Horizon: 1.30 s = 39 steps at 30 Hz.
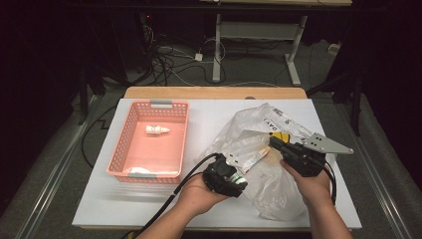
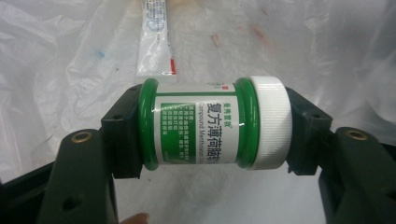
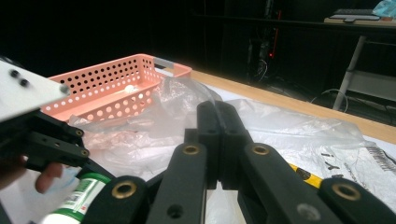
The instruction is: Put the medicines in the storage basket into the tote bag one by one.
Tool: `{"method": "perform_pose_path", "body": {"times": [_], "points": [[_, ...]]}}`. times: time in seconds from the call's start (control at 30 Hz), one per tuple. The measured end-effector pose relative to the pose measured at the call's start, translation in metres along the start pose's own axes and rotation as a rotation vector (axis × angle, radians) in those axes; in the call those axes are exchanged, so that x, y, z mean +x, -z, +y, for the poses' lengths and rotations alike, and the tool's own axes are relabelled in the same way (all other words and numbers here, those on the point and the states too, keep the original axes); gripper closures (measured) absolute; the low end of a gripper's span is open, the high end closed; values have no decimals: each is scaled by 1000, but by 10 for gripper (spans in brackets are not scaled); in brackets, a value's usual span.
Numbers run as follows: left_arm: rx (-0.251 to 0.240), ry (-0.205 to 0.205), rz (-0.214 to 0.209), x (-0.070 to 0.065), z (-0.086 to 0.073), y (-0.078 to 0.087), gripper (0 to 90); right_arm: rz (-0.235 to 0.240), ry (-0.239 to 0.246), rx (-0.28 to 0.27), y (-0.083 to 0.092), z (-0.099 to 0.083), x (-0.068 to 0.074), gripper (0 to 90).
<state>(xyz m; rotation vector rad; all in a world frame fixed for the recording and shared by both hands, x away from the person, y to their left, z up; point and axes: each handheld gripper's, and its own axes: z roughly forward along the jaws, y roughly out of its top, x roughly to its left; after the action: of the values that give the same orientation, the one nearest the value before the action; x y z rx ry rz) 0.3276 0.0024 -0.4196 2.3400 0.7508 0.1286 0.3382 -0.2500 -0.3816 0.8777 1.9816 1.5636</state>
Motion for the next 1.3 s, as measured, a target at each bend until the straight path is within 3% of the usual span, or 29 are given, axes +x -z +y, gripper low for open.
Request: {"method": "perform_pose_path", "body": {"times": [0.5,0.7,0.93,1.17,1.3], "points": [[-117,45,30,10,2,-29,345,4,2,-1,-2,-1,0,900],[-163,13,41,6,5,-42,345,5,-6,-4,-2,0,1,900],[-172,15,5,1,15,-63,344,6,-7,-5,-2,0,1,900],[-184,-17,15,-5,25,-82,344,6,-4,-6,-1,0,0,900],[-158,-39,8,-8,31,-94,344,6,-5,-6,-1,0,0,900]]}}
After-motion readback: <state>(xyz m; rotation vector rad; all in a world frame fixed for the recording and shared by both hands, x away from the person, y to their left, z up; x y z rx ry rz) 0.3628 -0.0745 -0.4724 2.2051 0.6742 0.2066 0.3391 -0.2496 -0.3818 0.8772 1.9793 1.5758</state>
